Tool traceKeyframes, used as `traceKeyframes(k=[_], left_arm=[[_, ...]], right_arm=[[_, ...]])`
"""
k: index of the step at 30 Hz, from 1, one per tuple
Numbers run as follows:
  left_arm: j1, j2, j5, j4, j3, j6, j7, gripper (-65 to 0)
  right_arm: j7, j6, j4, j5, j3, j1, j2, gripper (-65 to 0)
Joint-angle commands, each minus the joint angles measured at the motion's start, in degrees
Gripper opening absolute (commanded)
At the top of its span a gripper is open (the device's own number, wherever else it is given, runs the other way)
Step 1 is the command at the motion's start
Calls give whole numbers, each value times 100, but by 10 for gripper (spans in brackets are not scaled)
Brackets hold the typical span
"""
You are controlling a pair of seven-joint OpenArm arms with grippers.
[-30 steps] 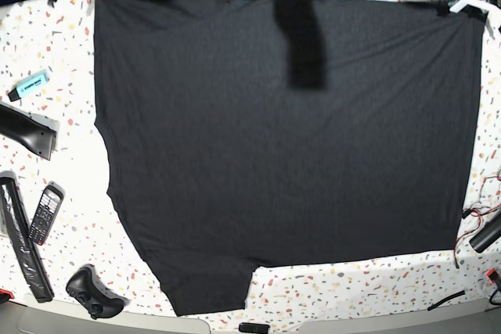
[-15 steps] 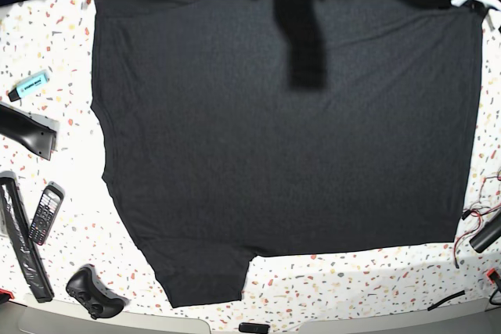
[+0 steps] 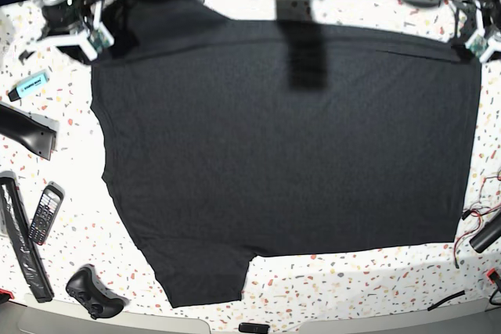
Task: Fold the T-shirt properly
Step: 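Drag the shirt toward the robot with both grippers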
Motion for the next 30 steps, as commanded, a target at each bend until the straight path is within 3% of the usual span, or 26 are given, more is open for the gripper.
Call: traceKeyframes(k=[1,4,8,14,19,24,30], left_arm=[[-83,-63,46,63,-63,83,-57,-650],[-313,9,20,63,-61,79,-59,-650],[-549,63,-81,61,-57,57,-63,-650],[-876,72,-393,-186,-57,-680,-138,-650],[-1180,66,-400,-463,-57,-699,-199,-650],[-1423,68,-551,-667,-57,-1086,-358,-650],[-1593,72,-584,-911,-57,-1316,-669,-650]], right_arm=[[61,-59,11,68,44,87,9,-650],[142,179,-179,142,42,363,-149,-650],[227,188,-435,387,28,774,-271,-650],[269,409,-688,549,-57,1335,-485,-650],[267,433,-922,544,-289,1759,-625,-650],[264,433,-1392,529,-442,2236,-817,-650],[264,431,-1628,531,-442,2638,-935,-650]])
